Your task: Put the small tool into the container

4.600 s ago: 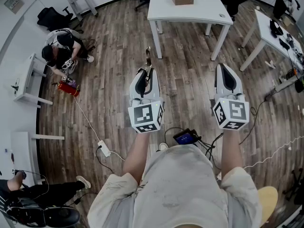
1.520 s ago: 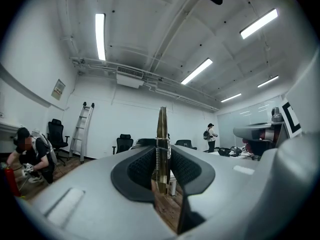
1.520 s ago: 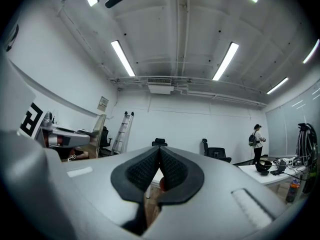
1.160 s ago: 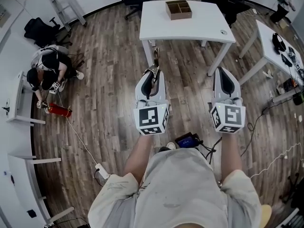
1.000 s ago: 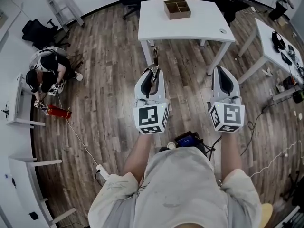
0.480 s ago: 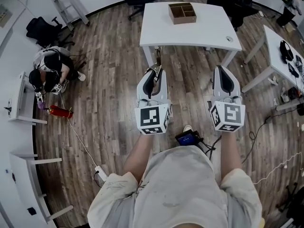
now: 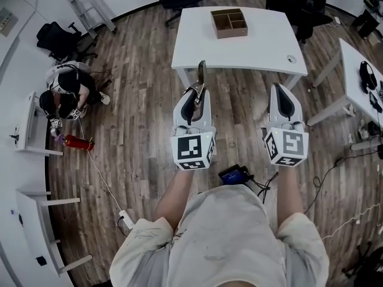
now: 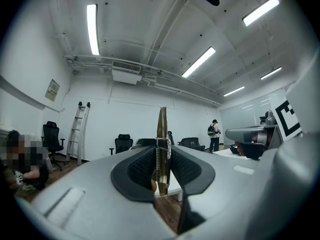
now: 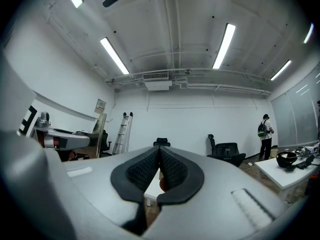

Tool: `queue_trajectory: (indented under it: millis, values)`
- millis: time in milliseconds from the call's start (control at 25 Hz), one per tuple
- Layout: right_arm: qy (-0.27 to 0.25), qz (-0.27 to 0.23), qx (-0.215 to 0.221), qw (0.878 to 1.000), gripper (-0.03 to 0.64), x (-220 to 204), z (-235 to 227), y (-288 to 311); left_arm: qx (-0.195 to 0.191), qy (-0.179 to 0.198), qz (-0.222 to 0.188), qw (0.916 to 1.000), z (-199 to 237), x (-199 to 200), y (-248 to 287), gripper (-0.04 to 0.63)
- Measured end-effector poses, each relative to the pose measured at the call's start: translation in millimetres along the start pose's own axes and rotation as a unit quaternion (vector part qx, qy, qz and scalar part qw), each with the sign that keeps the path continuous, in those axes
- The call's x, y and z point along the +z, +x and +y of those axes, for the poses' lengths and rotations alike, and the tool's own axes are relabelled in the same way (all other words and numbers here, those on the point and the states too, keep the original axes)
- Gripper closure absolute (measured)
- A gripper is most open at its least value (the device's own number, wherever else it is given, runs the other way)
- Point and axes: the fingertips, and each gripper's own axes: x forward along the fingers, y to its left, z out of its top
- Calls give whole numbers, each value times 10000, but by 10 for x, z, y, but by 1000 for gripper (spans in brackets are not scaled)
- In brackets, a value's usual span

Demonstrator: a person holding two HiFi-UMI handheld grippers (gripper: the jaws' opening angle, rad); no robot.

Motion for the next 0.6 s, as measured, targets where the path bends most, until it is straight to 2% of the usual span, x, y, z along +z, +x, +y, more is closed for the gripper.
queue_trajectory:
  millis: [400,480,600]
  values:
    - [127,-87,20,9999,612,-310,-2409,1387,86,164,-4,9998,-1233,-169,2451,491]
    - [147,-99,37,9998,612,-287,-2779,1613,129,168,-9,9998,-1408,-128,2821,491]
    - [142,-87,77,9998,612,-334,-3107,2097,159,182,6,9997,-1428,-148,3406,491]
